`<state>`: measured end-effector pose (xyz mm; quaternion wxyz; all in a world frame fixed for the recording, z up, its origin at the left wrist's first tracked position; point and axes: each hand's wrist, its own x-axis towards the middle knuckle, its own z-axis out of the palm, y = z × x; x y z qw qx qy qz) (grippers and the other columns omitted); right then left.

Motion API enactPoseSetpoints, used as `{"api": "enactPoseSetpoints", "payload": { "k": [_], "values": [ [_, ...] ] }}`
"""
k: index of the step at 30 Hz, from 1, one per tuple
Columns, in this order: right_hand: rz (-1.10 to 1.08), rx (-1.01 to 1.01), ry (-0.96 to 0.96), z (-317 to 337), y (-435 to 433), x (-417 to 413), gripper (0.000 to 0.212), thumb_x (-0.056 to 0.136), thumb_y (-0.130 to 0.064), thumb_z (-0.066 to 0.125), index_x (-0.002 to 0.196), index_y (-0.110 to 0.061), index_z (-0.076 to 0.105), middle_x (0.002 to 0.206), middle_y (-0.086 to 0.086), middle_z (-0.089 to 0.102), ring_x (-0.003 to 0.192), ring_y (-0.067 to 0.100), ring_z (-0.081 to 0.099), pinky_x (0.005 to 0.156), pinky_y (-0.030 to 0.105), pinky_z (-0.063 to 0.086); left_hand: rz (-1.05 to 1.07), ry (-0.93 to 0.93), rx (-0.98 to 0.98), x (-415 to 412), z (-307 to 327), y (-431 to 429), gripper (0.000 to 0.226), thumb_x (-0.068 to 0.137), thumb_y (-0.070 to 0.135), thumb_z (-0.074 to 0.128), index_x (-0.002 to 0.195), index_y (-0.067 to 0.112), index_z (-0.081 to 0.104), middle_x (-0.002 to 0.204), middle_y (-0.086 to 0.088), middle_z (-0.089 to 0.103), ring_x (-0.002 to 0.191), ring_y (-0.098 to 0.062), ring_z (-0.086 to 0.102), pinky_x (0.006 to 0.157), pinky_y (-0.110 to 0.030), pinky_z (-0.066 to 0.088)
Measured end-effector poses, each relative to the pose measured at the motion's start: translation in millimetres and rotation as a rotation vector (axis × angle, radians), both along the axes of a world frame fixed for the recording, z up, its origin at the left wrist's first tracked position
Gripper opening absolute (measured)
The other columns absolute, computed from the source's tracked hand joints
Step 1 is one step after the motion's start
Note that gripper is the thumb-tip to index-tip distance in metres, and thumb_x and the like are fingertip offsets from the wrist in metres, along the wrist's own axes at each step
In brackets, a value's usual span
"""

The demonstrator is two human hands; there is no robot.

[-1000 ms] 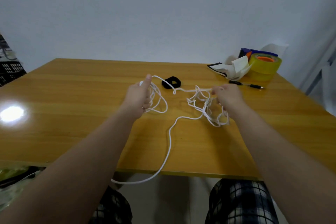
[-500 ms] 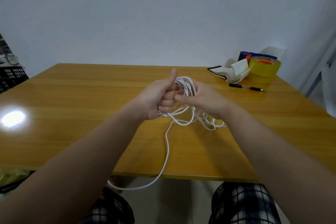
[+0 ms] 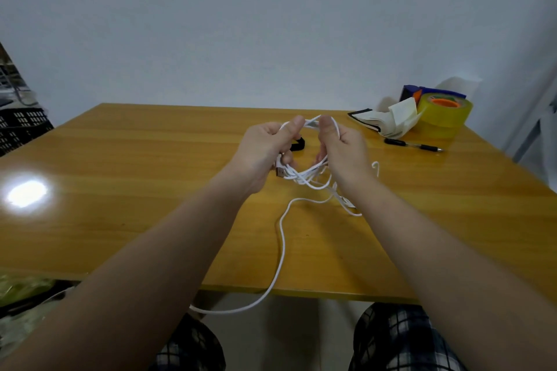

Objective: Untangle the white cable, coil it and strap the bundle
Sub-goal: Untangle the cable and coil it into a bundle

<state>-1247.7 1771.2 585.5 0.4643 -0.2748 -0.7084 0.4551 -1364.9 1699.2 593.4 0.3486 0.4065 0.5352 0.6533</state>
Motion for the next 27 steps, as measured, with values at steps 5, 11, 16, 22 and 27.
{"api": "enactPoseSetpoints", "payload": {
  "k": [5, 11, 16, 22, 27],
  "values": [
    [0.121, -0.194, -0.087, 8, 3, 3, 0.052, 0.092, -0.049, 0.049, 0.059, -0.009, 0.055, 0.044, 0.004, 0.052, 0.036, 0.014, 0.049, 0.039, 0.021, 0.039, -0.072, -0.217, -0.159, -3, 3, 0, 0.04, 0.094, 0.044, 0.051, 0.066, 0.016, 0.042, 0.043, 0.009, 0.022, 0.032, -0.006, 0.02, 0.034, -0.017, 0.023],
    [0.206, 0.085, -0.456, 14, 24, 29, 0.05, 0.077, -0.054, 0.066, 0.068, -0.005, 0.066, 0.057, 0.016, 0.05, 0.048, 0.022, 0.043, 0.056, 0.024, 0.036, -0.025, -0.003, -0.262, -23, 1, -8, 0.043, 0.084, 0.053, 0.061, 0.065, 0.021, 0.04, 0.049, 0.008, 0.017, 0.039, -0.008, 0.013, 0.037, -0.019, 0.012],
    [0.236, 0.089, -0.38, 16, 32, 44, 0.019, 0.085, -0.035, 0.063, 0.085, -0.019, 0.073, 0.09, 0.011, 0.068, 0.088, 0.013, 0.06, 0.083, 0.026, 0.045, 0.151, -0.027, -0.23, -39, -9, -11, 0.031, 0.087, 0.046, 0.062, 0.079, 0.017, 0.054, 0.05, 0.007, 0.019, 0.038, -0.008, 0.017, 0.037, -0.019, 0.016],
    [-0.178, 0.108, -0.254, -1, 40, 33, 0.035, 0.097, -0.029, 0.047, 0.068, -0.015, 0.06, 0.052, 0.004, 0.041, 0.049, 0.016, 0.039, 0.053, 0.03, 0.033, -0.204, -0.041, -0.298, -21, -3, -11, 0.041, 0.087, 0.049, 0.052, 0.064, 0.02, 0.035, 0.046, 0.009, 0.019, 0.035, -0.005, 0.015, 0.039, -0.02, 0.01],
    [-0.312, 0.202, -0.361, -10, 53, 39, 0.038, 0.099, -0.031, 0.038, 0.074, -0.01, 0.057, 0.055, -0.001, 0.044, 0.051, 0.012, 0.04, 0.052, 0.029, 0.03, -0.192, -0.066, -0.2, -18, 1, -10, 0.028, 0.095, 0.022, 0.055, 0.068, 0.019, 0.047, 0.043, 0.01, 0.022, 0.033, -0.005, 0.016, 0.037, -0.018, 0.012]
  ]
}}
